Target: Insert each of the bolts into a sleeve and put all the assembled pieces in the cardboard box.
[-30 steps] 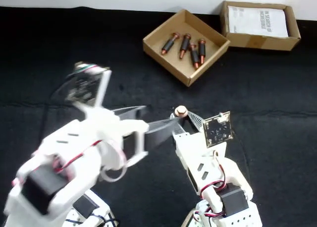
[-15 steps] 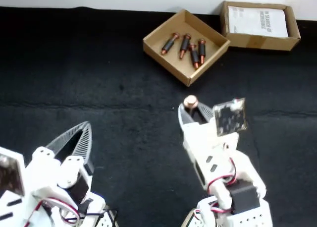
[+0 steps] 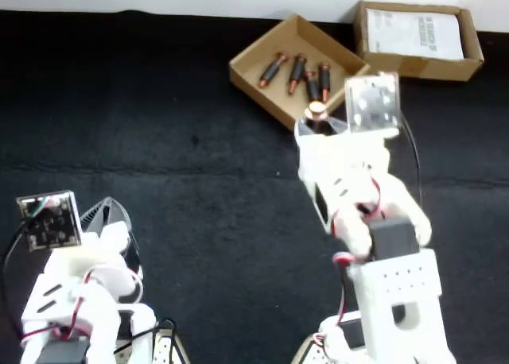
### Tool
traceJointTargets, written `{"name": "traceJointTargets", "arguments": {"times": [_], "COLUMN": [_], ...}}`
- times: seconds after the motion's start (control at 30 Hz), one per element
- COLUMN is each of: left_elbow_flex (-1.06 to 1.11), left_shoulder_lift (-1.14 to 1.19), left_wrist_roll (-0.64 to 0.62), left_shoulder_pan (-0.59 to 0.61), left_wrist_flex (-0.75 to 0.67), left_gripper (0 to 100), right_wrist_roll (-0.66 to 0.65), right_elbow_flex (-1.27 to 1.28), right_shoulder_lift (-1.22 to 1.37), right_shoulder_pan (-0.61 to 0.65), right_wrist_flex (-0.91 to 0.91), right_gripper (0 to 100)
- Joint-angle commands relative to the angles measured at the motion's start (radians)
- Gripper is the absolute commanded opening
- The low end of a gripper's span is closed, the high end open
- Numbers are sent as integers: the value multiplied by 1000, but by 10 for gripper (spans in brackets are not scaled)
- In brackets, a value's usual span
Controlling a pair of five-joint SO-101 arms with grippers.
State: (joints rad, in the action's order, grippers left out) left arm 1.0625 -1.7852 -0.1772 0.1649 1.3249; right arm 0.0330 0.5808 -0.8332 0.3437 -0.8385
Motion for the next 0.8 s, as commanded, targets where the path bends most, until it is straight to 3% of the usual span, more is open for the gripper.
{"name": "traceJointTargets", "arguments": {"times": [0.0,0.5,0.77], "left_elbow_flex": [96,553,633], "left_shoulder_lift": [-27,-27,-25], "left_wrist_roll": [6,2,2], "left_shoulder_pan": [39,44,44], "left_wrist_flex": [-84,-503,-563], "left_gripper": [10,10,10], "right_wrist_roll": [-5,-9,-11], "right_elbow_flex": [-131,-550,-799], "right_shoulder_lift": [104,598,885], "right_shoulder_pan": [-25,-133,-133], "right_wrist_flex": [-1,1,4], "right_gripper": [6,6,6]}}
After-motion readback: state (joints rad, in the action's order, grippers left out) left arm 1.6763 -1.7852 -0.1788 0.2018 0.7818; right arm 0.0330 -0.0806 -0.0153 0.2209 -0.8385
